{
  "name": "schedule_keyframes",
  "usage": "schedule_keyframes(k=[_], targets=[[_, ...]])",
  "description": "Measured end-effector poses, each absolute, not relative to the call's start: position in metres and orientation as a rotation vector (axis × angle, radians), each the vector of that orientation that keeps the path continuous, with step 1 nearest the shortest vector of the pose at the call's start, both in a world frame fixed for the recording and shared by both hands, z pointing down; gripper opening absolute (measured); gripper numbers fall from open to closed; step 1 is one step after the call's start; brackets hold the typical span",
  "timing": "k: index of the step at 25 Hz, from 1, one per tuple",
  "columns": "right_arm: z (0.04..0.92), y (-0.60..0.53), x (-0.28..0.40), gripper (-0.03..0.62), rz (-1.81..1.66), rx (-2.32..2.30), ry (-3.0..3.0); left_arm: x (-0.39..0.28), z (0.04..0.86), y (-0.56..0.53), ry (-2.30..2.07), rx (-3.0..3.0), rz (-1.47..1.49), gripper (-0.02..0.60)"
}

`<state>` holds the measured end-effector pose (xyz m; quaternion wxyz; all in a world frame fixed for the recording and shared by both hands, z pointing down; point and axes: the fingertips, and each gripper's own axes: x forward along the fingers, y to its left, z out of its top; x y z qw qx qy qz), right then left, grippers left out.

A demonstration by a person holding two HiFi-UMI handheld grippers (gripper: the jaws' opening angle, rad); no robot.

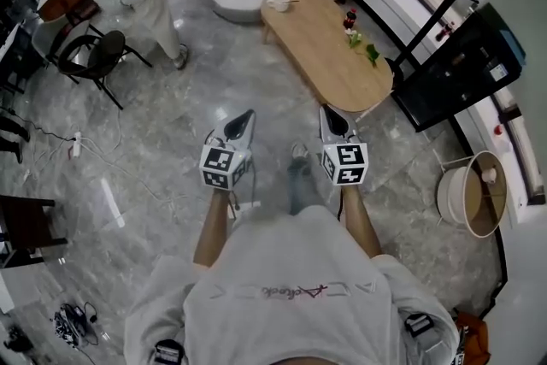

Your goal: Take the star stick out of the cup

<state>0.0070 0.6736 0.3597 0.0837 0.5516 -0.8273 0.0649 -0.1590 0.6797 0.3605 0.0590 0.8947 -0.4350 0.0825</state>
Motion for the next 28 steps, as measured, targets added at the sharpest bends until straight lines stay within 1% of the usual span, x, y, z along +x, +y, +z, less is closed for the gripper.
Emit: schedule_keyframes(k=[17,28], targets=[[0.387,0.578,0.002,0.002,0.238,1.602,-2.470,-0.165,0.379,0.578,-1.336,2.670,0.294,0.002],[0.388,0.434,0.018,0.002,0.257,1.530,-2.470,-0.148,0.374,0.436,-1.362,2.635,0.302,0.002]])
